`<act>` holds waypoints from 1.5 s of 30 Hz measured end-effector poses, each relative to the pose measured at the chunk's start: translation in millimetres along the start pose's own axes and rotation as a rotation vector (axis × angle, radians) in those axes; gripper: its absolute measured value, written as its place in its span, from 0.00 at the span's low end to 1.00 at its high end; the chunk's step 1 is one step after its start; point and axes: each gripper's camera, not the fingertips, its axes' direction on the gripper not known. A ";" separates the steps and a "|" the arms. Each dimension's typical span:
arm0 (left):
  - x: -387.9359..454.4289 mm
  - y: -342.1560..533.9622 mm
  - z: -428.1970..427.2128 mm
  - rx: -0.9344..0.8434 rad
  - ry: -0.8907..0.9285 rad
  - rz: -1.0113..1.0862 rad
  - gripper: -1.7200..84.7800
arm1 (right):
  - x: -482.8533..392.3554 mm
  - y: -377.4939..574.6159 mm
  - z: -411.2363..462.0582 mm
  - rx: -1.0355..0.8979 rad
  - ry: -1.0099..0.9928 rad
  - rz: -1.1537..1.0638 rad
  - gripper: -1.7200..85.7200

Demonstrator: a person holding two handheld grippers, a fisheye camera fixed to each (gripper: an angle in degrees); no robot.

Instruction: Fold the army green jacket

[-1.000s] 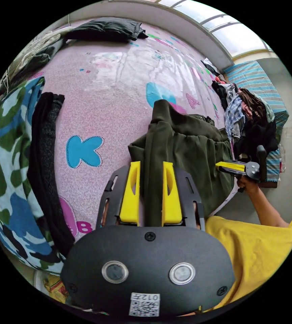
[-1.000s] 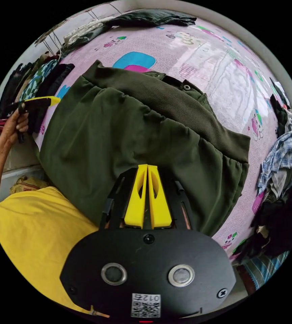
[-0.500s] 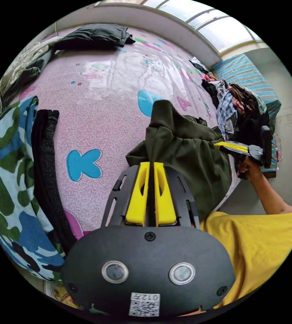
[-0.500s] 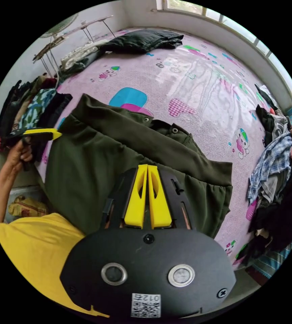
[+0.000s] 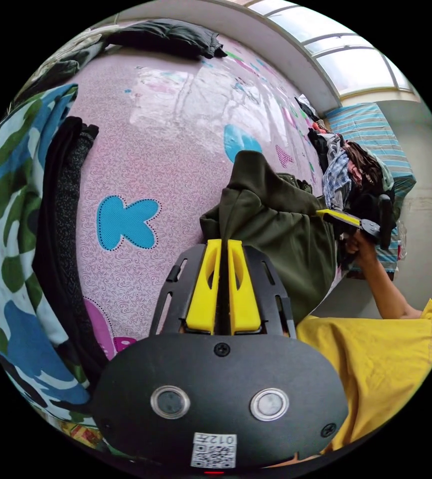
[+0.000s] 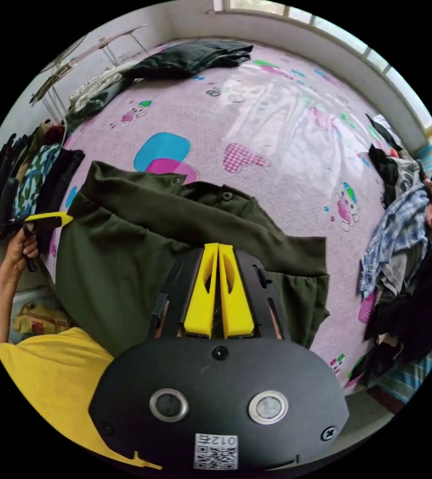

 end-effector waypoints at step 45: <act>-71.4 179.8 -8.4 0.037 0.215 -0.100 0.03 | -230.1 146.9 77.9 -0.202 -0.166 -0.666 0.03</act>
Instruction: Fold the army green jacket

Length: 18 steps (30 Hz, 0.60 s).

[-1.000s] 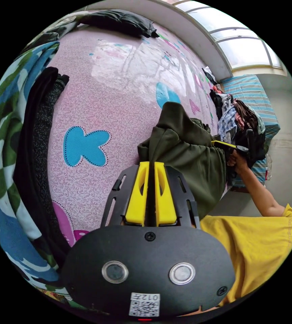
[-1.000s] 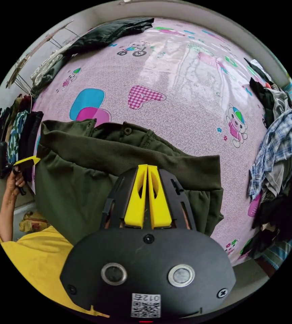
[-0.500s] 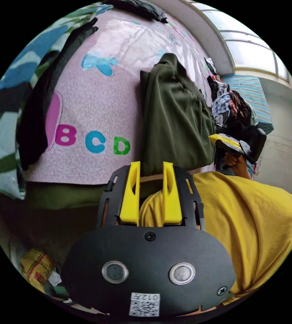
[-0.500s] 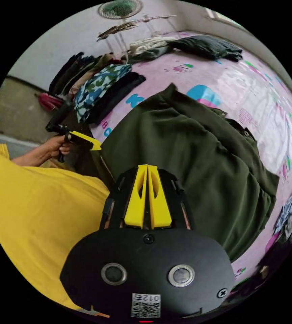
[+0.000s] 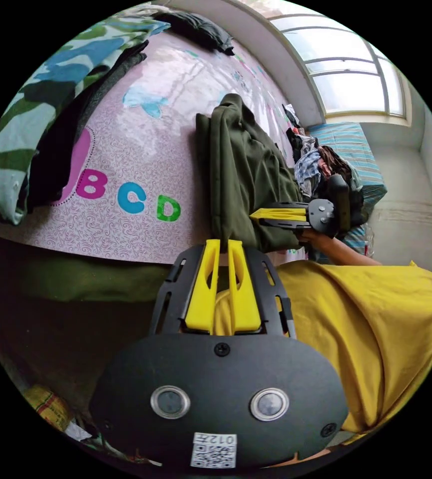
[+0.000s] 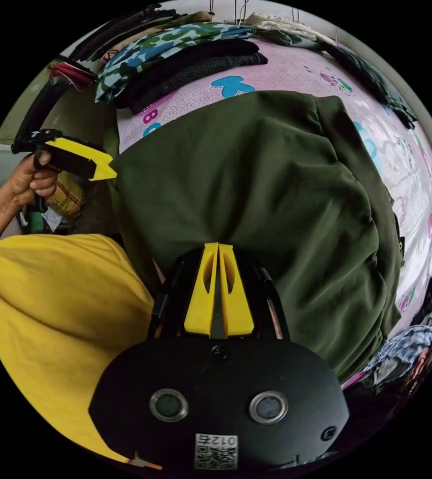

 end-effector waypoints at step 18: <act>5.7 -27.3 -20.2 -0.068 0.198 0.065 0.05 | -191.9 -6.2 4.4 0.199 0.493 -0.318 0.13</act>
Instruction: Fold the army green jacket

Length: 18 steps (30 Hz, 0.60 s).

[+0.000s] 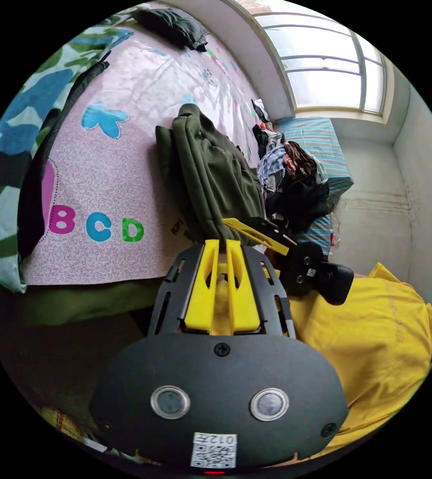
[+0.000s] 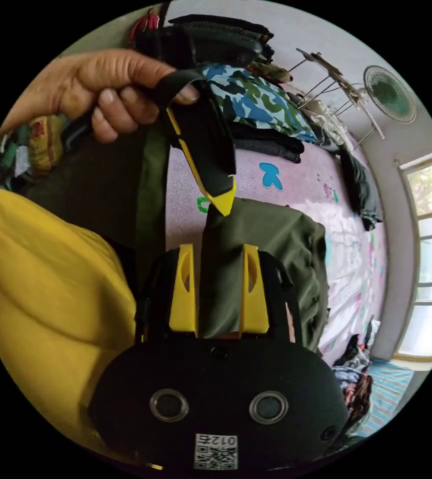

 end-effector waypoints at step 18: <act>-37.0 -56.7 40.6 0.017 0.171 -0.248 0.27 | -8.3 6.9 -13.7 0.132 -0.041 0.222 0.08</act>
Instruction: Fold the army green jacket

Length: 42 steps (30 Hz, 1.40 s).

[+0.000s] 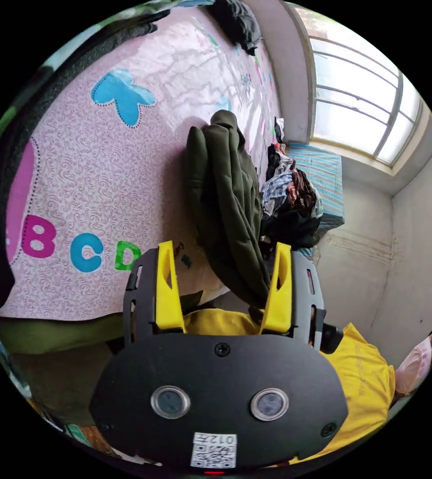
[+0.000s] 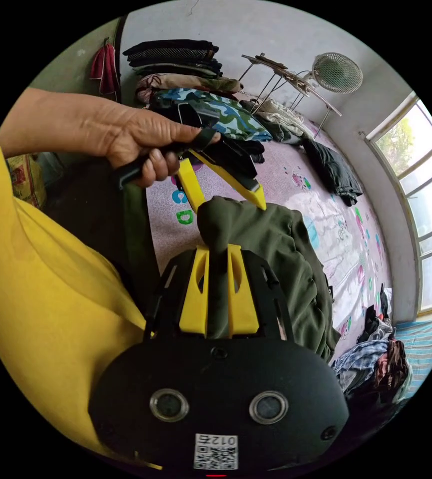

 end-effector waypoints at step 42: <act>176.0 34.6 186.6 0.047 -0.203 0.363 0.07 | 341.8 19.1 122.4 -0.121 -0.360 1.009 0.03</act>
